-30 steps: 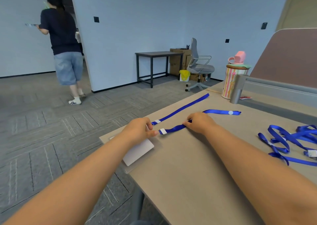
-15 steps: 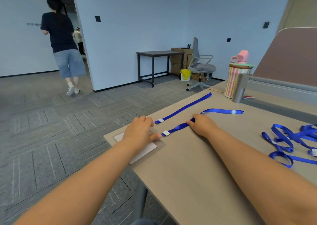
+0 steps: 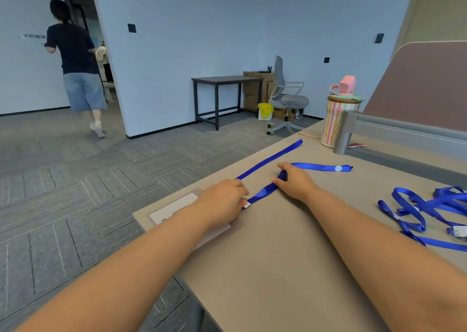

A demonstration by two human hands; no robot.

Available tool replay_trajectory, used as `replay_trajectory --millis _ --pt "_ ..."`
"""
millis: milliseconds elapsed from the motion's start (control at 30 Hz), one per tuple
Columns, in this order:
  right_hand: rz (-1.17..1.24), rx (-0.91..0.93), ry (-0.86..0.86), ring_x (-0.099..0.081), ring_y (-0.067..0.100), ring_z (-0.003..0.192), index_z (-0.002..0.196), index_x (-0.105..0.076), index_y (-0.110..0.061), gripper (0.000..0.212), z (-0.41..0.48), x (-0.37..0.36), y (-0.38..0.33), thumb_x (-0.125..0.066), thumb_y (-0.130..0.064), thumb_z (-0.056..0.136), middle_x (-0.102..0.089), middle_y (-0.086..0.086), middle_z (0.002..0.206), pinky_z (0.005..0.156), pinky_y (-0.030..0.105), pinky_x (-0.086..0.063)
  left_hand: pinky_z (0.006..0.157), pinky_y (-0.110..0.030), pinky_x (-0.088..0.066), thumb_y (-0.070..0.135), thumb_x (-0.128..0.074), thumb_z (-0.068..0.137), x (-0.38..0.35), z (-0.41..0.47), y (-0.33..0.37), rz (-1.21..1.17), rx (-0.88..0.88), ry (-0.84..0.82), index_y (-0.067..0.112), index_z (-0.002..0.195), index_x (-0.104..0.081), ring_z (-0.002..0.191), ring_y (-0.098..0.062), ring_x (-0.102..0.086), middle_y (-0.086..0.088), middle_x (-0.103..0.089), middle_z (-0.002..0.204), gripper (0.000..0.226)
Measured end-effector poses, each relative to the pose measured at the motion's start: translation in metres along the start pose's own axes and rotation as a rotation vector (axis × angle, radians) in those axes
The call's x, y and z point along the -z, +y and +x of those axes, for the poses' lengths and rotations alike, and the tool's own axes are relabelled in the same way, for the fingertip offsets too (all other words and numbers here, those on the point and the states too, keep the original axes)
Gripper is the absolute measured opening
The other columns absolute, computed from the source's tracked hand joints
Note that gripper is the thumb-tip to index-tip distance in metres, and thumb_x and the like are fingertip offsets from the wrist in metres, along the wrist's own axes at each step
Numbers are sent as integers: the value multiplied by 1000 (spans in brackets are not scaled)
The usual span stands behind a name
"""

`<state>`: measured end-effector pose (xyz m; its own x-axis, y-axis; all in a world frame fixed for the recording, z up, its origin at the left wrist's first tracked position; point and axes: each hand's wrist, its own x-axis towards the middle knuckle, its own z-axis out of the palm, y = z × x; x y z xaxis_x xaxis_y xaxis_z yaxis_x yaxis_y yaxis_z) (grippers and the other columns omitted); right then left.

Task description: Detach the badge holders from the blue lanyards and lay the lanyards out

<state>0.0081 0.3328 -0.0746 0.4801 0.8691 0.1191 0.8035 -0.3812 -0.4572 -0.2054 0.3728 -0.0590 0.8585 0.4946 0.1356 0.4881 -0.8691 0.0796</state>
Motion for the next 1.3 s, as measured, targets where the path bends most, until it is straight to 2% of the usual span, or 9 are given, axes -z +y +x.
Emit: replay_trajectory --millis 200,333,467,600,700,800,933,1133,1300 --pt "86 51 49 -53 18 117 132 -46 -16 49 12 -3 6 -63 -24 86 -55 4 129 98 29 -43 104 -33 -36 20 -33 98 -11 19 9 67 -79 -120 14 132 -48 126 -19 -39 0 -44 140 37" --pt "-38 46 54 -54 19 113 118 -61 -17 33 19 2 17 -60 -31 87 -61 3 120 97 34 -47 90 -41 -45 17 -35 96 -9 34 8 130 -48 -134 8 115 -59 107 -25 -48 -6 -56 122 32" --pt "-204 23 41 -46 22 117 118 -61 -22 36 23 6 27 -52 -43 90 -63 1 118 94 36 -46 83 -36 -45 22 -41 96 0 46 17 170 -47 -177 6 108 -60 99 -26 -55 -9 -55 113 27" --pt "-386 -4 32 -34 27 130 131 -50 -25 38 27 11 37 -37 -37 97 -48 3 137 106 40 -35 95 -33 -41 19 -44 95 -6 50 8 55 -112 -163 15 132 -44 120 -22 -47 -1 -41 137 37" --pt "-430 -34 -20 -41 28 126 134 -47 -21 39 31 20 40 -40 -15 96 -46 8 135 100 37 -41 102 -28 -34 15 -39 97 -7 52 4 59 -188 -221 21 142 -33 133 -16 -35 8 -22 153 46" --pt "-532 -82 -32 -53 26 112 128 -52 -17 40 35 32 40 -48 -4 91 -53 10 124 86 32 -48 108 -27 -31 11 -38 96 0 65 5 41 -182 -279 20 136 -44 132 -13 -36 8 -34 148 42" --pt "-710 -114 -17 -52 26 113 128 -52 -14 41 46 45 50 -54 -4 88 -54 10 125 86 33 -48 102 -33 -40 15 -38 95 4 87 6 -3 -143 -207 21 121 -59 118 -15 -50 4 -55 130 33" --pt "-661 -206 -42 -50 30 119 131 -49 -14 48 64 57 73 -54 2 86 -49 11 132 92 36 -46 105 -34 -39 13 -41 95 -5 129 20 -31 -213 -128 21 129 -52 123 -15 -47 3 -50 136 37" --pt "-600 -179 19 -56 31 107 119 -57 -11 35 74 53 83 -53 0 87 -56 13 120 84 34 -48 100 -32 -41 22 -45 95 -19 155 32 -58 -242 -71 20 124 -57 119 -16 -49 3 -54 130 31"
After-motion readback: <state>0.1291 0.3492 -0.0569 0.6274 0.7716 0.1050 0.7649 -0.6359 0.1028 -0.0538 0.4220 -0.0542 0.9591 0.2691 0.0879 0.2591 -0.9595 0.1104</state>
